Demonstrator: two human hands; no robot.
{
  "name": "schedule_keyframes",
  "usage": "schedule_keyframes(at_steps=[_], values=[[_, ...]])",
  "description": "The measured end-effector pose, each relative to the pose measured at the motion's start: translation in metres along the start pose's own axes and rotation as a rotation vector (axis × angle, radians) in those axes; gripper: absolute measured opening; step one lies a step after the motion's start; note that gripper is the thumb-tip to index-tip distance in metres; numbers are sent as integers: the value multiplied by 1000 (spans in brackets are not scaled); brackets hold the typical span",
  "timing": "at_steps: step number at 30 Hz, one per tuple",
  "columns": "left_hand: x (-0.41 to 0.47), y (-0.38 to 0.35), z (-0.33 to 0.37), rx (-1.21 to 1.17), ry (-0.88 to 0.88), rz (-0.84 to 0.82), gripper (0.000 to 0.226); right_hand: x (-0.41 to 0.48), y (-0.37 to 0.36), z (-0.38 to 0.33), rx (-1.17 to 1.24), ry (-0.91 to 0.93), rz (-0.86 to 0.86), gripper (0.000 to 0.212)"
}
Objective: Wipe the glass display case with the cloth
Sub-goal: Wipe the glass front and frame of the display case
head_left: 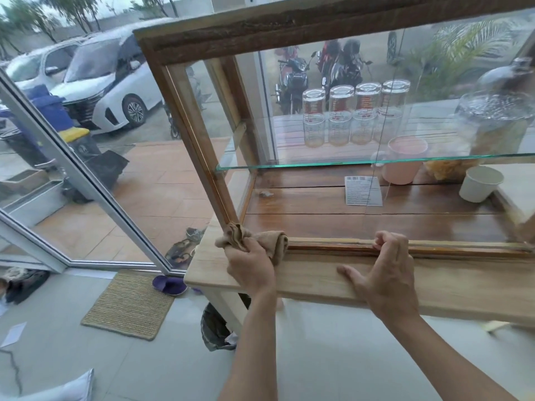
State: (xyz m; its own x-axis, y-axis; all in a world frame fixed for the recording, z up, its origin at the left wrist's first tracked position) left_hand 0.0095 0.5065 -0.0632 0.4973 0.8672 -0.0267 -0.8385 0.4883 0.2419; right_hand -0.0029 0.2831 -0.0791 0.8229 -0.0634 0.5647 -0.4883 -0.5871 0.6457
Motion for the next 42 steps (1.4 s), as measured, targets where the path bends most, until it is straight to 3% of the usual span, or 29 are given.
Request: schedule_keyframes(at_steps=[3,7,11,13,18,20,23,30,33,35,40,42], values=[[-27,-21,12,-16,160,-89,30,0,-3,1,-17,-4,-3,89],[-72,-33,12,16,33,-227,35,0,-2,5,-38,3,-17,86],[6,-9,-5,-113,257,48,32,0,-2,3,-38,2,2,89],[-1,-15,2,-103,318,39,37,0,-3,2,-62,0,11,89],[-81,-43,14,-20,161,-230,41,0,-3,6,-61,3,-11,87],[-47,-29,11,-55,114,-176,38,-1,-2,6,-50,1,-15,88],[-8,-16,2,-127,240,-21,38,0,-1,4,-57,-5,7,89],[-83,-46,16,-2,49,-338,42,0,-2,6,-42,-8,1,87],[-30,-26,12,-80,-60,-157,48,0,-1,4,-27,-11,-6,89],[-8,-15,5,-90,-7,-39,44,0,-1,4,-39,-15,6,89],[-67,-37,19,-43,-41,-262,51,1,-1,3,-50,-7,6,89],[-60,-35,22,-67,-82,-251,46,0,0,5,-43,-5,-2,90]])
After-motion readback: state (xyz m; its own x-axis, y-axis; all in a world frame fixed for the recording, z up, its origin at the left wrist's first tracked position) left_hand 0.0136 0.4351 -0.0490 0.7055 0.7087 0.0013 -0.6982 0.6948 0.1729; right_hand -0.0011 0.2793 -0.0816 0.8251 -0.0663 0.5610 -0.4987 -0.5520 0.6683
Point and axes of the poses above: each hand's wrist, its own x-axis towards the middle knuckle, its own y-axis out of the back of the hand, z = x × y, the point moved 3 cm from there along x, towards the middle knuckle, and after that the axes turned 6 degrees about y, right-handed, at the moved point
